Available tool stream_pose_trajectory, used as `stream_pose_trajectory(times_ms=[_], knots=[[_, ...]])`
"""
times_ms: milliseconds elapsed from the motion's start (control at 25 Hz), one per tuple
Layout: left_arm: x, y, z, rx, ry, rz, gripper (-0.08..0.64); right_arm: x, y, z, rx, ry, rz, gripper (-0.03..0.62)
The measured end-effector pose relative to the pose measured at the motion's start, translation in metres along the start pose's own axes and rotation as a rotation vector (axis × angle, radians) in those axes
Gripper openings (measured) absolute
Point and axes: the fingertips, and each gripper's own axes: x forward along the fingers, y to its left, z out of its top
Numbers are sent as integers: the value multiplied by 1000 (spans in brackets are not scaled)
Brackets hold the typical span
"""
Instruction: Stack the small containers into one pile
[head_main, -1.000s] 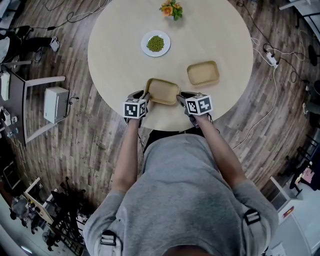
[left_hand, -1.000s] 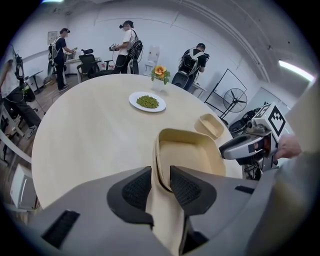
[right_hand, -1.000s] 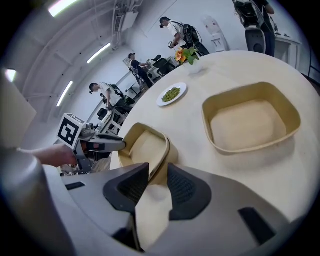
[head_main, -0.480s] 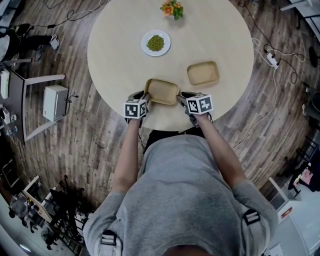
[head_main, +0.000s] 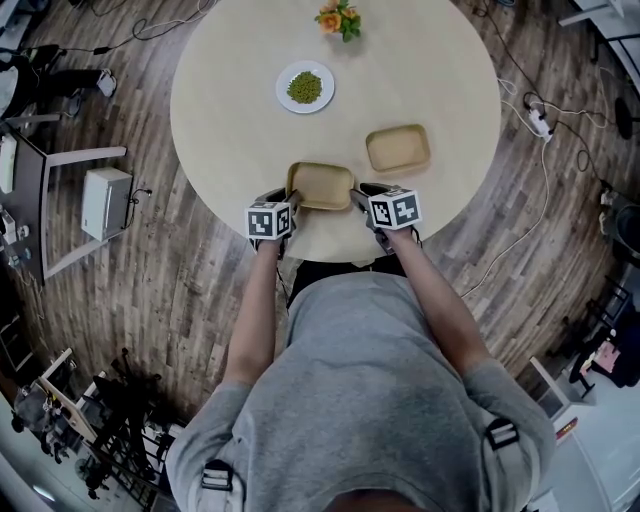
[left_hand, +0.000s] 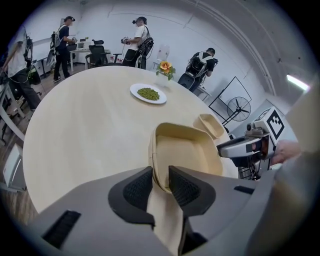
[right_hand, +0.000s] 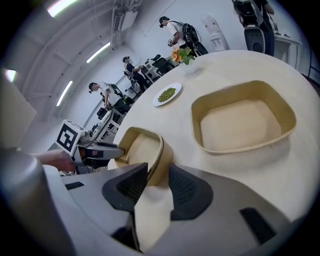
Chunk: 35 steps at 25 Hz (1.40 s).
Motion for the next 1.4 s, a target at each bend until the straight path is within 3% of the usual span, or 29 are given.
stream_pose_trajectory(times_ms=[280,480,720,920,1040,1240,1400], knots=[[8,-25,-17,-57,-4,-19,121,-13,-15,0,-36,9,-6,124],[3,-31,-26,-116,-2,35,121,-16,-22,-2,-59,48,24,129],[4,-42,-35,-167,-37,45,124,-21,-23,3,-119,79,52,126],[-5,-39,-33,-179,-70,80,124,-15,-13,2,-91,105,122,132],[-8,-31,-32,-182,-68,84,120,-9,-8,5,-77,109,112,137],[-5,-29,-29,-143,-48,42,89,-1,-11,-3,-107,135,54,94],[-4,-31,-29,-146,-42,-16,81,-3,-11,-2,-65,112,49,75]])
